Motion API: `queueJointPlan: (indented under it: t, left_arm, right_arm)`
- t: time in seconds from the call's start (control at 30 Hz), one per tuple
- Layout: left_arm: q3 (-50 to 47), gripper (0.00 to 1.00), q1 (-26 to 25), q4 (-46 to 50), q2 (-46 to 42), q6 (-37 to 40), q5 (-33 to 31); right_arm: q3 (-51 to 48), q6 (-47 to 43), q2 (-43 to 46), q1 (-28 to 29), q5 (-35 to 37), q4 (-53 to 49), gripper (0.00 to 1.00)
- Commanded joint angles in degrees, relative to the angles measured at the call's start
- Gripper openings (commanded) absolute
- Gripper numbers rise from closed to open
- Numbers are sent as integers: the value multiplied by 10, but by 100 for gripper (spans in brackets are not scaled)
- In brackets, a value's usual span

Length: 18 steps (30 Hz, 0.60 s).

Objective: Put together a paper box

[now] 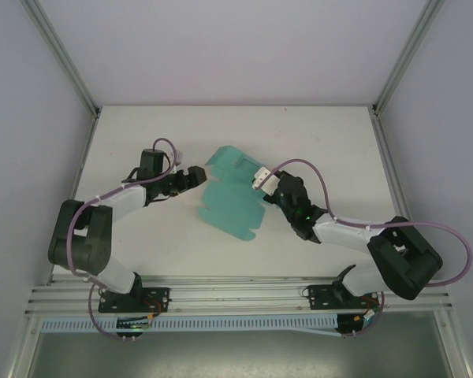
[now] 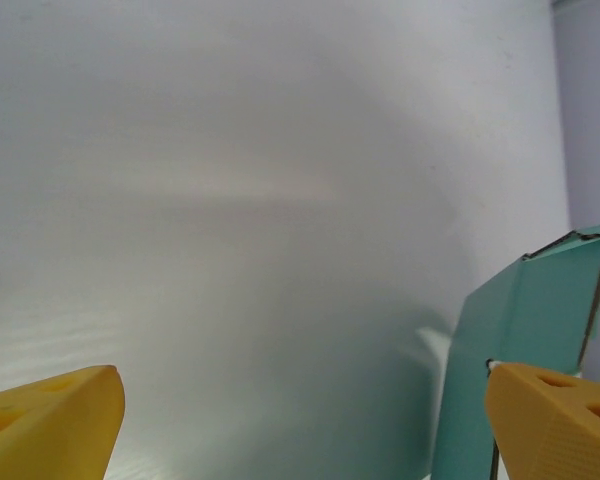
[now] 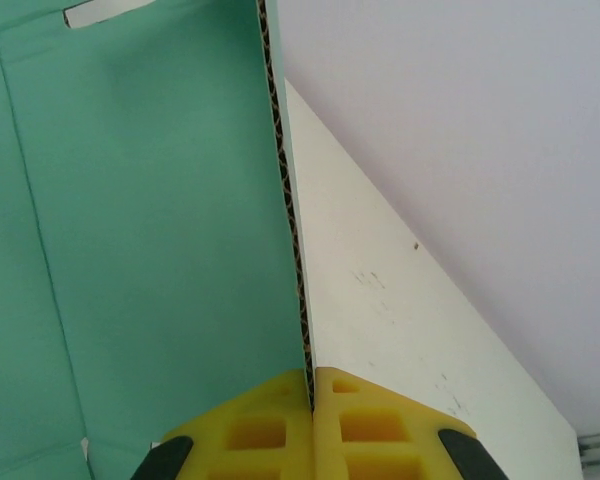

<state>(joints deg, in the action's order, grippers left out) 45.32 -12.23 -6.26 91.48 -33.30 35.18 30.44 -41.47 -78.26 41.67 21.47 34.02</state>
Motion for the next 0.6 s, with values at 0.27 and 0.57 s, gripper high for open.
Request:
queueJointPlan:
  t: [0.27,0.57]
  left_arm:
    - [26,89,-21,-160,74,-24,136]
    - [43,86,-45,-197,112,-35,163]
  right_arm:
    - [7,38,-6,0,-15,6,0]
    - [12,50,-16,0,-29,2,0]
